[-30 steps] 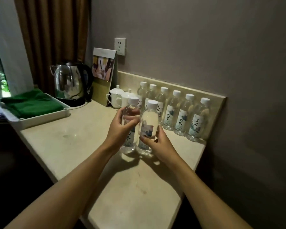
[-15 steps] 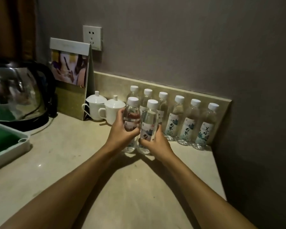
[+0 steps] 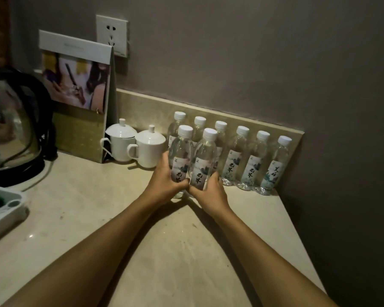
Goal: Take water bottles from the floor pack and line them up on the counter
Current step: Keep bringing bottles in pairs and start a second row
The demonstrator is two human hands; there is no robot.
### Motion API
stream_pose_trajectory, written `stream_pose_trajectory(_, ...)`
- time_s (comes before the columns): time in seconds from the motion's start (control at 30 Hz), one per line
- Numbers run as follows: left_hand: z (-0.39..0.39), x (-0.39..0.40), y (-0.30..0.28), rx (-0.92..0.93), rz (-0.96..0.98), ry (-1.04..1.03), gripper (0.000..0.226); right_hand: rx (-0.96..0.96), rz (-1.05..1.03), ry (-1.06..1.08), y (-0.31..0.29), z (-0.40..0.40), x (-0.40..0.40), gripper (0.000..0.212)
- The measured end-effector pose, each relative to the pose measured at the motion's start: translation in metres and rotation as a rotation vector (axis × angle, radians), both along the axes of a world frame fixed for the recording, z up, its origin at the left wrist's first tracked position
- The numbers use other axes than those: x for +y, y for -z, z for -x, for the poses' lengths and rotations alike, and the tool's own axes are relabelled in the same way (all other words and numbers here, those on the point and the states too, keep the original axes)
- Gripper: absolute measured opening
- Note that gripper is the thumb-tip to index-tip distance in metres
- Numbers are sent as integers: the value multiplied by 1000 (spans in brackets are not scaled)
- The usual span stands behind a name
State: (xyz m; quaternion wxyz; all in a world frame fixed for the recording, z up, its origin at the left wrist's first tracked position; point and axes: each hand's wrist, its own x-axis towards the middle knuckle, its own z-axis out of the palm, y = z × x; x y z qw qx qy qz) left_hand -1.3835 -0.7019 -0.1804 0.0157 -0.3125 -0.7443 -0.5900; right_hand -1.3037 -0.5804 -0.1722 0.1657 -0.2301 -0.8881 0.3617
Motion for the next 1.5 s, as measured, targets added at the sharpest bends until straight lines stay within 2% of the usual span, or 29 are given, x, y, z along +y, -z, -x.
stream_pose_trajectory(0.17,-4,-8,-1,74,339,-250,69,50,-90,80,9,0,-6,68)
stream_pose_trajectory(0.3,-21,-5,-6,102,276,-314,51,45,-132,99,11,-4,-3,61)
stream_pose_trajectory(0.5,-22,-3,3,124,255,-414,46,14,-185,98,14,1,-6,58)
stream_pose_trajectory(0.87,7,11,3,135,268,-383,47,-51,-218,151,4,20,-4,45)
stream_pose_trajectory(1.37,39,14,4,206,412,-227,36,-145,-257,218,-4,26,-9,54)
stream_pose_trajectory(1.5,44,12,3,225,505,-237,42,-152,-275,220,-4,27,-12,54)
